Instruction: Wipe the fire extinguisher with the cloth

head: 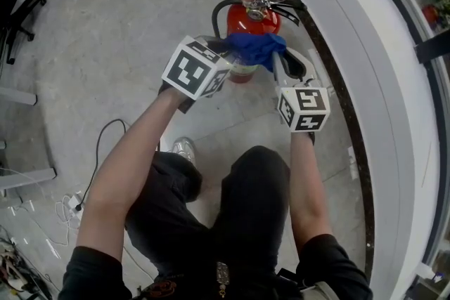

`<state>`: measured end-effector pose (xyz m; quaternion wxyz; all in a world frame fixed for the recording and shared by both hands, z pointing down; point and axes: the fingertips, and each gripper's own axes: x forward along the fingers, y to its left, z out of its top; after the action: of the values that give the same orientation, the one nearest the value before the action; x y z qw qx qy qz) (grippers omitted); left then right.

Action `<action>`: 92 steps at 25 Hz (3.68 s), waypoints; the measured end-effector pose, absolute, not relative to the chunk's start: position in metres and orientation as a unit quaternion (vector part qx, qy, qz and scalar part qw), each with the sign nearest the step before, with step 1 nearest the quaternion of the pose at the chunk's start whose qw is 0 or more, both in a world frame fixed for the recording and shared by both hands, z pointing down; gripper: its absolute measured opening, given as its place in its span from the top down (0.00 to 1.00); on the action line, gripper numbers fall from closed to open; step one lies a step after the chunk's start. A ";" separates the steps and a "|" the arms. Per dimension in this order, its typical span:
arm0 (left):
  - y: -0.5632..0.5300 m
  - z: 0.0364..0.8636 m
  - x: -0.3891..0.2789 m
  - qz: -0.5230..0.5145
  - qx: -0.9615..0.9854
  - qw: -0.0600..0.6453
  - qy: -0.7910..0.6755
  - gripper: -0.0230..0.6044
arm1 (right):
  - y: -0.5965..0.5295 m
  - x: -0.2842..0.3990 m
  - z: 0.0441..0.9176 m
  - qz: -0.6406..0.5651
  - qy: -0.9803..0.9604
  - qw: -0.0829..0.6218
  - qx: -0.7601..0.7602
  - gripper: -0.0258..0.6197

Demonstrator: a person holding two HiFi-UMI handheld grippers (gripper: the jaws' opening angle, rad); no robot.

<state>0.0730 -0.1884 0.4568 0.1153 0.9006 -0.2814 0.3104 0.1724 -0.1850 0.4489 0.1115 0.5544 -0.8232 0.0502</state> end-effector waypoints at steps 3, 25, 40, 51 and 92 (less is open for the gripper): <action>-0.186 0.459 0.077 0.316 0.901 0.113 -0.274 0.88 | -0.201 0.194 0.447 0.079 -0.813 0.083 0.570 0.88; -0.181 0.472 0.055 0.342 0.887 0.097 -0.296 0.89 | -0.193 0.186 0.473 0.118 -0.812 0.091 0.564 0.88; -0.210 0.476 0.041 0.304 0.889 0.116 -0.322 0.93 | -0.182 0.082 0.475 0.158 -0.825 0.066 0.539 0.88; -0.270 0.459 0.042 0.216 0.898 0.099 -0.370 0.96 | -0.202 0.055 0.469 0.150 -0.810 0.069 0.563 0.88; -0.183 0.552 0.147 0.277 0.894 0.148 -0.318 0.96 | -0.239 0.213 0.530 0.114 -0.795 0.092 0.589 0.89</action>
<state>0.1468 -0.1830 0.5520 0.1481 0.8944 -0.3184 0.2769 0.2135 -0.2390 0.5302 0.0922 0.5887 -0.7949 0.1141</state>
